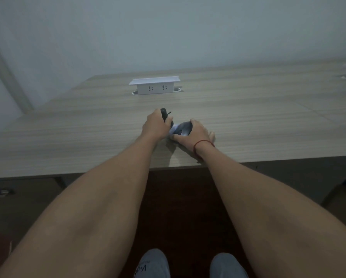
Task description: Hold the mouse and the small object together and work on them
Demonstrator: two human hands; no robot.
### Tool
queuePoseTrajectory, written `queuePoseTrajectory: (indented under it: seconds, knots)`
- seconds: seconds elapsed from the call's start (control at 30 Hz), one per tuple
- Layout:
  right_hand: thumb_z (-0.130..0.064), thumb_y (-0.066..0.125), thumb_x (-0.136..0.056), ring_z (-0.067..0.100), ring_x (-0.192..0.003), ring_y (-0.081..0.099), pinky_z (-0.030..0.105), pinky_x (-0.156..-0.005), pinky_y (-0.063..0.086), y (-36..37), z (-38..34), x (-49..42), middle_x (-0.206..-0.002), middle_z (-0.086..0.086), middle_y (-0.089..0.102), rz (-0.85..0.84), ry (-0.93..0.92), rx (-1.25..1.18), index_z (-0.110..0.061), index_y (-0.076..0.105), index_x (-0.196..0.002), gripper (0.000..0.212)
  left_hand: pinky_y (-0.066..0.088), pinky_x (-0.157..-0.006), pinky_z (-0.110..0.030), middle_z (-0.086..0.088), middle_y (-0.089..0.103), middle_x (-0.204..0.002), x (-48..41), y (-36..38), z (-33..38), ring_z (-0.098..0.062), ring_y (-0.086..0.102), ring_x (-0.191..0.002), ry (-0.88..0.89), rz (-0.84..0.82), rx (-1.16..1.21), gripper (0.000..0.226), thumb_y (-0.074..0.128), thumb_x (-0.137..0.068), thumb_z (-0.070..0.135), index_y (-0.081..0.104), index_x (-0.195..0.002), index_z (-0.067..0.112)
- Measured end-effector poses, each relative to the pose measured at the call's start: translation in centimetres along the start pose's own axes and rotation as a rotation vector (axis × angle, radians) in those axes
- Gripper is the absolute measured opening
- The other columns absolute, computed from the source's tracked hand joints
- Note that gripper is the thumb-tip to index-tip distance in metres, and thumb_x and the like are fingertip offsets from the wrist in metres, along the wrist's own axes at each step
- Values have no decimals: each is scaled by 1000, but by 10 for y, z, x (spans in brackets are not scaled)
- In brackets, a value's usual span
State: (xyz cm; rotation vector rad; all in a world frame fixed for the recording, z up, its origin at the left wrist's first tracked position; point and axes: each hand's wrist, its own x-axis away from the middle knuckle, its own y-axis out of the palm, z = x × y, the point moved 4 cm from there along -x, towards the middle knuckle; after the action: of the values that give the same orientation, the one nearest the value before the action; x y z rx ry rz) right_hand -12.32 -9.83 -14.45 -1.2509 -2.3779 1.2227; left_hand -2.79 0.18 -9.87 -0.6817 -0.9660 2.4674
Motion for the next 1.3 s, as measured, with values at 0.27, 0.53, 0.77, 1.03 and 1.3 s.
queuePoseTrajectory:
  seconds: [0.27, 0.53, 0.77, 1.03, 1.3]
  knots:
    - [-67, 66, -60, 25, -126, 39, 51, -109, 23, -1, 1, -3, -139, 4, 44, -30, -3, -1, -23, 34, -140, 97, 50, -84, -39, -14, 60, -106, 8, 4, -17, -32, 60, -99, 0, 44, 59, 36, 54, -93, 35, 55, -111, 4]
    - [-64, 66, -64, 24, -121, 47, 52, -111, 10, 1, 1, 1, -131, 1, 55, 10, -9, -15, -23, 41, -133, 84, 49, -87, -40, -22, 61, -116, -7, 1, 2, -37, 59, -104, -7, 10, -25, 40, 52, -94, 34, 54, -114, -1]
    - [-66, 63, -62, 24, -123, 47, 51, -111, 9, 5, 2, 1, -133, 1, 54, 24, -25, 1, -21, 39, -135, 88, 49, -84, -40, -20, 62, -114, -1, 1, -9, -36, 60, -102, 21, 48, -97, 37, 51, -95, 33, 54, -114, 1]
    - [-67, 64, -62, 19, -106, 54, 55, -107, 23, 9, 3, -3, -114, -3, 62, 63, -29, -23, -29, 49, -120, 71, 49, -82, -38, -18, 61, -112, -5, 6, 12, -33, 59, -97, 56, 24, 47, 39, 52, -94, 36, 53, -113, 1]
    - [-66, 63, -63, 20, -115, 52, 54, -112, 15, 9, 4, -2, -125, -2, 58, 66, -34, -15, -25, 44, -128, 79, 48, -81, -35, -19, 61, -113, -2, 0, 0, -31, 58, -96, 37, 47, 87, 39, 53, -94, 35, 55, -112, 0]
